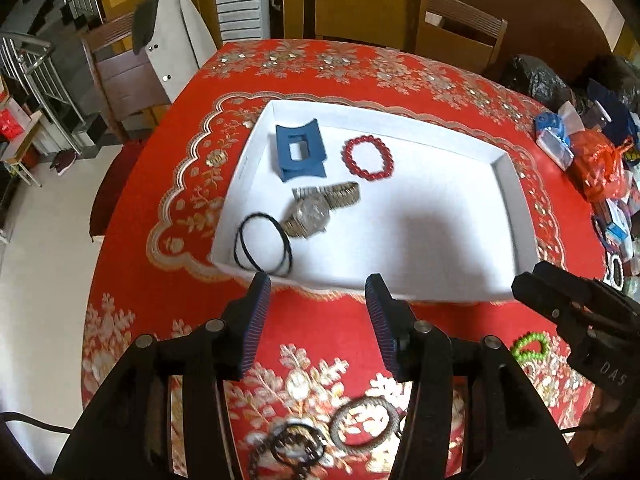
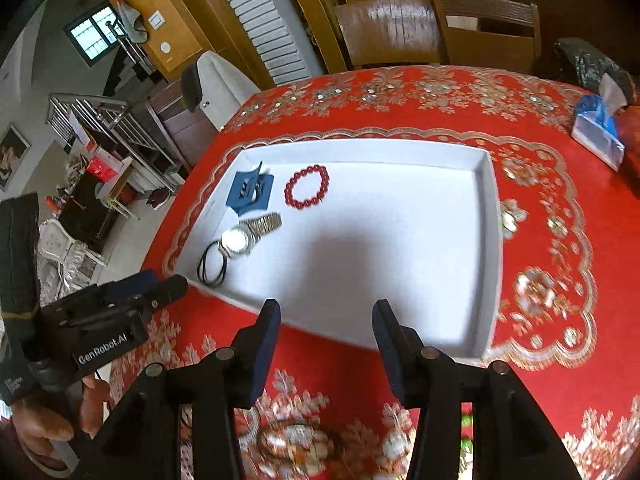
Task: Organize jewelry
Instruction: 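Withdraw both tools from the tray toward the remaining jewelry, then grasp the brown wooden bead bracelet with the left tool while the right tool grasps the gold spiral coil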
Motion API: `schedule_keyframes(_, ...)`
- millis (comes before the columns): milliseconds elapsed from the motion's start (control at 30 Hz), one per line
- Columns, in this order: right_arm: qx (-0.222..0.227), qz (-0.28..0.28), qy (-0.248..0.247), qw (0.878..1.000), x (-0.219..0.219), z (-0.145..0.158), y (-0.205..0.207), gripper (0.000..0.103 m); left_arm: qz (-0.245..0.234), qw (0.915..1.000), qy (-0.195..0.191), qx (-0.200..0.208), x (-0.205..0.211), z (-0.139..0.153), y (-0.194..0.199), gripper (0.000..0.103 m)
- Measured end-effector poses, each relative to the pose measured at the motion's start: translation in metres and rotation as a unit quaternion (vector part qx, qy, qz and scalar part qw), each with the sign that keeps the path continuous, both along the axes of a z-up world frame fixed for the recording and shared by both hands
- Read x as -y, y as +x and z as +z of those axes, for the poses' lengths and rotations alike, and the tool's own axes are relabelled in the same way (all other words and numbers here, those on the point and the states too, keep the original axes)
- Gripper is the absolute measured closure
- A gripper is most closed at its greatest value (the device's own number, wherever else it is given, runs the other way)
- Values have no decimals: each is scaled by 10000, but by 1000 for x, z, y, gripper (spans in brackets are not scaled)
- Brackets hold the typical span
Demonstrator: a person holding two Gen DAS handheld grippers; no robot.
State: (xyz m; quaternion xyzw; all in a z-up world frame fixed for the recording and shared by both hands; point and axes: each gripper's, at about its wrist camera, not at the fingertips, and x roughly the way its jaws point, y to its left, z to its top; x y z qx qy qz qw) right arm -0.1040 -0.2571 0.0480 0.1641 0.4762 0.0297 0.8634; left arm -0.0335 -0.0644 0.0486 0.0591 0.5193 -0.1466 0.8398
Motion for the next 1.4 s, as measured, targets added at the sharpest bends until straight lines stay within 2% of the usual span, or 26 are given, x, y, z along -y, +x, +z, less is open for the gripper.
schedule_keyframes(167, -8, -67, -57, 10000, 3, 1, -33, 56, 5, 10000, 21, 72, 3, 4, -28, 54)
schedule_keyframes(300, 27, -86, -119, 9999, 3, 2, -57, 46, 11, 9999, 59, 116, 7, 5, -47, 53)
schedule_keyframes(633, 105, -148, -183, 9997, -1, 7, -108, 45, 66, 9992, 189, 342, 6, 13, -96, 53)
schedule_keyframes(1000, 188, -186, -354, 9990, -3, 16, -144, 45, 68, 9989, 175, 437, 6, 17, -132, 53)
schedule_keyframes(1133, 228, -238, -353, 9988, -2, 20, -154, 39, 43, 9988, 174, 452, 7, 19, -144, 53)
schedule_keyframes(1400, 261, -207, -376, 9987, -4, 23, -166, 38, 0, 9986, 155, 513, 10, 22, -160, 53)
